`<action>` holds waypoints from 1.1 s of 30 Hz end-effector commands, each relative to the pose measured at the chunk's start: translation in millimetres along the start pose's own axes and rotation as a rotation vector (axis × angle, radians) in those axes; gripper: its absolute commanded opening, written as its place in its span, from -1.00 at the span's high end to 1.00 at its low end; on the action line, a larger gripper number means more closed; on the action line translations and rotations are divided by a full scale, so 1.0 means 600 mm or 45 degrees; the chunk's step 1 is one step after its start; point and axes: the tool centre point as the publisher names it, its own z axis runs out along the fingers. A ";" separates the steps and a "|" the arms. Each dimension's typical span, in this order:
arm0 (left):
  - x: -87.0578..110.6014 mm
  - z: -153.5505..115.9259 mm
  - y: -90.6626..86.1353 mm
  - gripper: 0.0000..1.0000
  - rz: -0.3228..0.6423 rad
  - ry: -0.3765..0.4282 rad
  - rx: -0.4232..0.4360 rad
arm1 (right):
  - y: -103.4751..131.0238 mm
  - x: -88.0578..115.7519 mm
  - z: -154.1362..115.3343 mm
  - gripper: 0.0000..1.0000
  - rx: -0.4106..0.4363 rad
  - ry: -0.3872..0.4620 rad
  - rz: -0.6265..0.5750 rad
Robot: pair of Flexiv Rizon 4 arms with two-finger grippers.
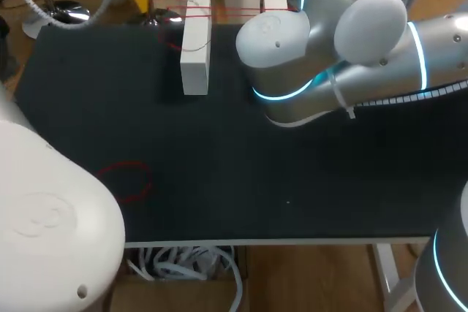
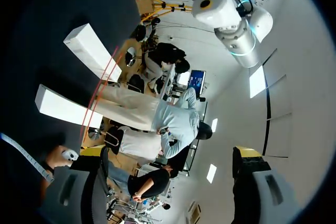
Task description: Grab the tape and strap the tape.
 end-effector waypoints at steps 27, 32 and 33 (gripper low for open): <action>-0.016 0.002 0.135 -1.00 0.015 -0.078 0.233 | -0.004 -0.004 -0.003 -1.00 -0.009 0.011 -0.003; -0.016 0.002 0.135 -1.00 0.015 -0.078 0.233 | -0.004 -0.004 -0.003 -1.00 -0.009 0.011 -0.003; -0.016 0.002 0.135 -1.00 0.015 -0.078 0.233 | -0.004 -0.004 -0.003 -1.00 -0.009 0.011 -0.003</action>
